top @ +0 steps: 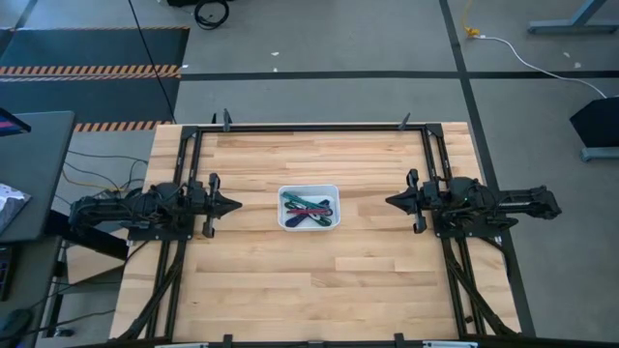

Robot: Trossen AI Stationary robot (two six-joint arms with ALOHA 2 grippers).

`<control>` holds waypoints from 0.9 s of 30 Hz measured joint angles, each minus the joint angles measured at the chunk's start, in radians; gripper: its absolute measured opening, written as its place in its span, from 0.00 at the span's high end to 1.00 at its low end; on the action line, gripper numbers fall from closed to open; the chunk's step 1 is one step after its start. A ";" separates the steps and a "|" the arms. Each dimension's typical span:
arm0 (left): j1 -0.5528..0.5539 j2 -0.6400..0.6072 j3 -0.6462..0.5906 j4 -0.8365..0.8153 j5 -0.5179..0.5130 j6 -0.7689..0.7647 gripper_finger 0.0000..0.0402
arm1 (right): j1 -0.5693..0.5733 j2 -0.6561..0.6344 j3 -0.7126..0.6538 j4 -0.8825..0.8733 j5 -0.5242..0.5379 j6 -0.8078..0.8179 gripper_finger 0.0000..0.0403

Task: Pick and place USB-C Cables
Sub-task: Return to Home Position

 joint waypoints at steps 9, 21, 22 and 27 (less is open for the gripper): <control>0.000 0.000 0.000 0.000 0.000 0.000 0.96 | 0.000 0.000 0.000 0.000 0.000 0.000 0.97; 0.000 0.000 0.000 0.001 0.000 0.000 0.95 | 0.000 0.000 0.000 0.000 0.000 0.000 0.97; 0.000 0.000 0.000 0.001 0.000 0.000 0.96 | 0.000 0.000 0.000 0.000 0.000 0.000 0.97; 0.000 0.000 0.000 0.001 0.000 0.000 0.96 | 0.000 0.000 0.000 0.000 0.001 0.000 0.97</control>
